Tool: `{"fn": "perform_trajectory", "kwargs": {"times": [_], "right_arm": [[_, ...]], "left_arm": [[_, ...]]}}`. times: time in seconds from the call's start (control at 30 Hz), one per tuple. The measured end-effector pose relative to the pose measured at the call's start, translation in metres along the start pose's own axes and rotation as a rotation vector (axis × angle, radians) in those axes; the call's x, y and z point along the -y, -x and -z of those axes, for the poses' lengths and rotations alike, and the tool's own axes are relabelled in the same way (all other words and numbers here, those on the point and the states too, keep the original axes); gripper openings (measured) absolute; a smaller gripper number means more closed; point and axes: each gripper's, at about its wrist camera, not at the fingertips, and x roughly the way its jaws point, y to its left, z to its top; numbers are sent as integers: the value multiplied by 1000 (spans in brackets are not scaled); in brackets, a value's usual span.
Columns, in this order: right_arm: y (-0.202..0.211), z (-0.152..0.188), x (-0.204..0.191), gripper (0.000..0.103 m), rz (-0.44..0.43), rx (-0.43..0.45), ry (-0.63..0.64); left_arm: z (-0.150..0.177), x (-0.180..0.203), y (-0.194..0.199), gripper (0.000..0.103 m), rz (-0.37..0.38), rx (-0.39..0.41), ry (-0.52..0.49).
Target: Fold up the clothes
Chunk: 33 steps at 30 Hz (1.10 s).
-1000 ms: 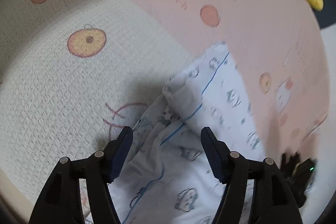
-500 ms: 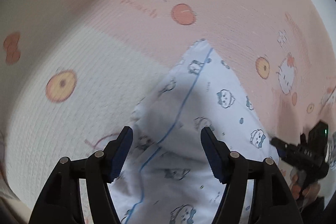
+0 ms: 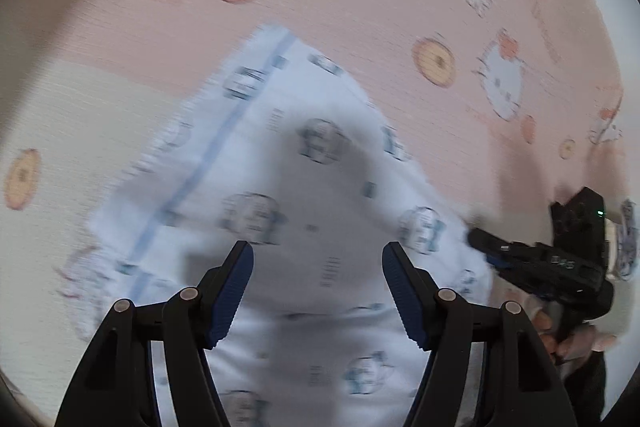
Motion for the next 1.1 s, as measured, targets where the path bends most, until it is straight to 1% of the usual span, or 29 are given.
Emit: {"fn": "perform_trajectory", "kwargs": {"times": [0.1,0.23,0.3,0.43,0.53,0.67,0.8,0.93,1.0,1.03,1.07,1.1], "right_arm": [[-2,3,-2,8,-31,-6,4],[3,9,-13,8,-116,2,28],[2,12,-16,8,-148,-7,38],[-5,16,-18,8,-166,-50,36],[-17,18,-16,8,-185,-83,-3],[-23,19,-12,8,-222,-129,-54],[-32,21,-8,8,-217,-166,-89],[-33,19,-6,7,-213,-164,-106],[-28,18,-1,7,-220,-161,-120],[-27,18,1,7,-230,-162,-126],[-25,18,2,8,-235,-162,-127],[-25,18,1,8,-234,-162,-122]], "left_arm": [[1,17,-6,65,29,-20,-17],[8,35,-9,65,69,-21,-41],[10,39,-13,65,91,-37,-46],[13,37,-16,65,178,-68,8],[15,35,-19,65,207,-84,20],[21,34,-21,65,206,-82,-1],[24,38,-24,65,207,-82,-28],[28,46,-30,65,176,-68,-85],[30,50,-32,64,175,-62,-112],[31,53,-34,60,171,-60,-131],[33,56,-37,50,150,-57,-153],[35,59,-40,43,120,-56,-177]]}}
